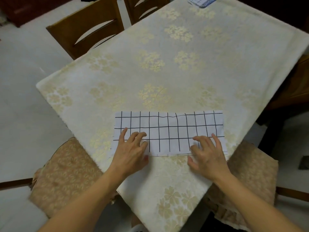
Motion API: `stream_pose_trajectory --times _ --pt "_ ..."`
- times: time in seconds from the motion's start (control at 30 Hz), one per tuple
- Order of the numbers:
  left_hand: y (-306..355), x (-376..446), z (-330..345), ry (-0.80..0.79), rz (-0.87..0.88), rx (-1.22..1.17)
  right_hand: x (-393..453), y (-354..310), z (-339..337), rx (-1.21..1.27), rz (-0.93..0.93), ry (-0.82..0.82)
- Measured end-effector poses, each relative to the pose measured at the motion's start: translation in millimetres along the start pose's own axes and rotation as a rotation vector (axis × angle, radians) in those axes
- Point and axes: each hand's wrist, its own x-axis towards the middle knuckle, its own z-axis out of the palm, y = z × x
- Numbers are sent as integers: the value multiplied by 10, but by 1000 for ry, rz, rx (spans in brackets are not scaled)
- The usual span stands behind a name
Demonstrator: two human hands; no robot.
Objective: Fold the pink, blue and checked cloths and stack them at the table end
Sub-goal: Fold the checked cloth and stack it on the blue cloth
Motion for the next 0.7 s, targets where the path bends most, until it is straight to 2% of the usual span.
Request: stream_pose_trajectory --times 0.1,0.23,0.37,0.47,0.7 --pt "-70 168 -61 47 -12 -57 180 -1 -58 50 -41 14" --pt "-85 598 -57 42 -7 -93 631 -16 -57 133 8 105" --pt "-95 882 135 -73 24 -122 954 -23 99 75 67 -75" --pt "-196 941 324 -98 21 -115 1042 53 226 52 125 -178" --pt "-402 827 562 -115 -117 -187 904 301 411 52 231 -300"
